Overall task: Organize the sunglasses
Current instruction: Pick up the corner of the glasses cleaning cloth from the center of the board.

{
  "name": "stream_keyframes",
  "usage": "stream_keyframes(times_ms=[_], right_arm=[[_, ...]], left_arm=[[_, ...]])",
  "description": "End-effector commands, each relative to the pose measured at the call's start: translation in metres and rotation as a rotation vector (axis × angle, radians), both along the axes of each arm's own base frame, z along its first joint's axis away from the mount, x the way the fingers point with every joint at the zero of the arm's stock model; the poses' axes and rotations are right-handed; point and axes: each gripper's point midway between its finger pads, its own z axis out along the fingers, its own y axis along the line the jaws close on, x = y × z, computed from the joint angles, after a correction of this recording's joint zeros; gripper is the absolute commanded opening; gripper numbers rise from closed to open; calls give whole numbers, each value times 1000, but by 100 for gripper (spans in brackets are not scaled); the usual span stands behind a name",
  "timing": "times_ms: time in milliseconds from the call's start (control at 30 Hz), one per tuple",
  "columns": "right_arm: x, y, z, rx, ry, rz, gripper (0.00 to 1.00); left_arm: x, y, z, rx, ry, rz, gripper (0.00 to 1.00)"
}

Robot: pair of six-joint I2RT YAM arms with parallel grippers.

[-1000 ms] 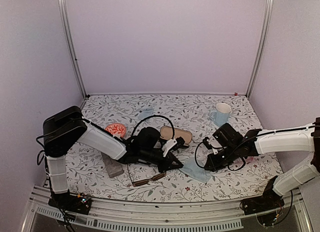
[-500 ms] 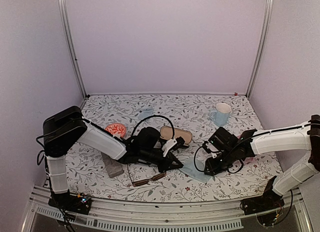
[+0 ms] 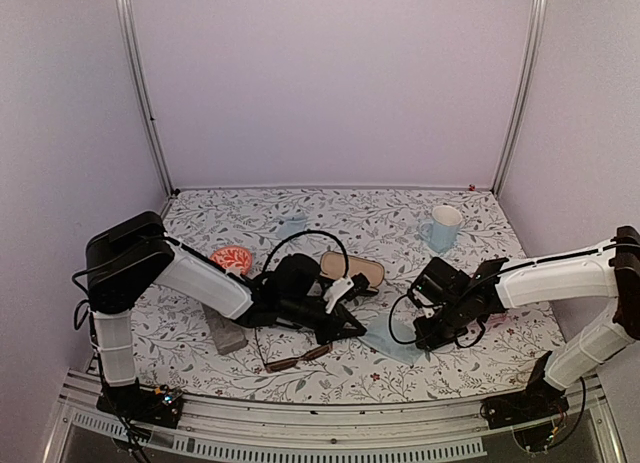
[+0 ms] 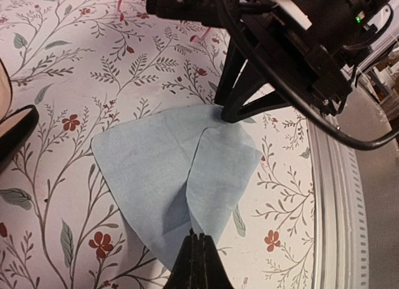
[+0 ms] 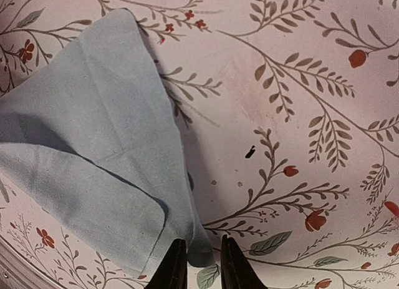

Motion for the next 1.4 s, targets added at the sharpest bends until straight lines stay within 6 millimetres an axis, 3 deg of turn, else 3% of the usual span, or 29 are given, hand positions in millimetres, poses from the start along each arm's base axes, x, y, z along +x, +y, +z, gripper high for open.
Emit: stream_keyframes(times_ms=[0,367,467,533,667,800,967,1033,1133,1267,1367], right_arm=[[8,2,5,-17,-30,-22,16],[9,10,5,22,-31,-1,1],[16,9,12,34,-59,-12,0],[21,9,19,50,-79,-17,0],[27,7,27,69,-106,-15,0],[26,7,24,74,-105,9,0],[23,9,21,111,-102,19,0],[21,9,20,126,-100,19,0],[22,7,19,137,-103,11,0],[25,3,21,146,-110,-11,0],[28,2,23,158,-115,-19,0]], left_arm=[[-6,1,4,-17,-7,-21,0],[-18,5,-1,-4,13,-82,2],[-32,8,-4,-3,19,-160,9],[-45,9,15,-46,0,-239,16],[-53,9,27,-80,-21,-323,30],[-29,-4,34,-94,-58,-267,39],[26,-26,19,-34,-84,-100,44],[38,-32,16,-28,-83,-79,46],[45,-38,14,-27,-86,-77,47],[35,-38,17,-49,-79,-129,45],[39,-36,8,-22,-77,-108,44]])
